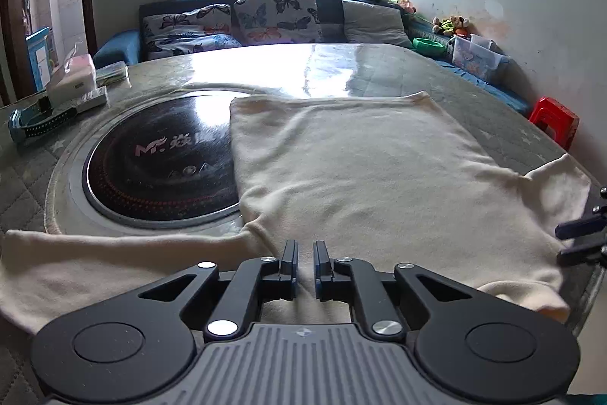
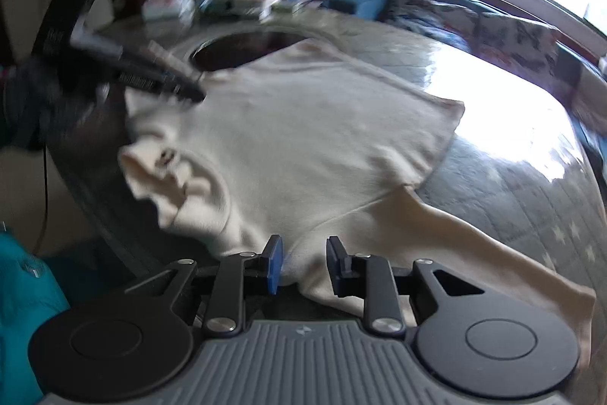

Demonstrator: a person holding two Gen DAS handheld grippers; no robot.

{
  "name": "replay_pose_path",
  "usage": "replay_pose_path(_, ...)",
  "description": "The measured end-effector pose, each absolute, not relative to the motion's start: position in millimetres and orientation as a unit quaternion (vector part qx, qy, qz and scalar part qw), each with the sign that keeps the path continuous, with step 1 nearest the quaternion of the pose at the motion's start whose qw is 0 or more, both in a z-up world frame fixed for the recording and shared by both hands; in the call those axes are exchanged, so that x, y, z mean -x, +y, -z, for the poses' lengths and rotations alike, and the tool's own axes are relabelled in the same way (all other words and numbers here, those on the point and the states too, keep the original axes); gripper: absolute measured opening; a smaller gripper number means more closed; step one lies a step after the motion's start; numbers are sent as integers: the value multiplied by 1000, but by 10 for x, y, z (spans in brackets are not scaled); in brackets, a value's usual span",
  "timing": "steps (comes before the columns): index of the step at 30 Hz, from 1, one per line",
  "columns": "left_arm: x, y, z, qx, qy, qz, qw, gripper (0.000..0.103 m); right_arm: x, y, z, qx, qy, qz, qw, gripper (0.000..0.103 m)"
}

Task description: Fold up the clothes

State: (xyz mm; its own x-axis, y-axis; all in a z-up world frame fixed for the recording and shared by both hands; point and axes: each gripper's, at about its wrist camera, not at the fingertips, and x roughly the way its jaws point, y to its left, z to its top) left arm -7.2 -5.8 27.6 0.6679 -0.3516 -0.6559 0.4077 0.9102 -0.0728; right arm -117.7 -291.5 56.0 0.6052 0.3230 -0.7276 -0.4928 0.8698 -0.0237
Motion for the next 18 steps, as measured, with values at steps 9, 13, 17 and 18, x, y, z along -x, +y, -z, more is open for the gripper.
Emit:
replay_pose_path(9,241,-485,-417,-51,331,275,901,23,1195,-3874,-519,34,382,-35,923,25)
replay_pose_path(13,300,-708,-430,-59,331,303,892,23,1214,-4273,-447,4,376,45,925,25)
replay_pose_path(17,347,-904,-444,-69,331,325,883,23,1221,-4650,-353,-43,370,113,921,25)
replay_pose_path(18,358,-951,-448,-71,331,331,881,23,1225,-4716,-339,-55,368,124,920,25)
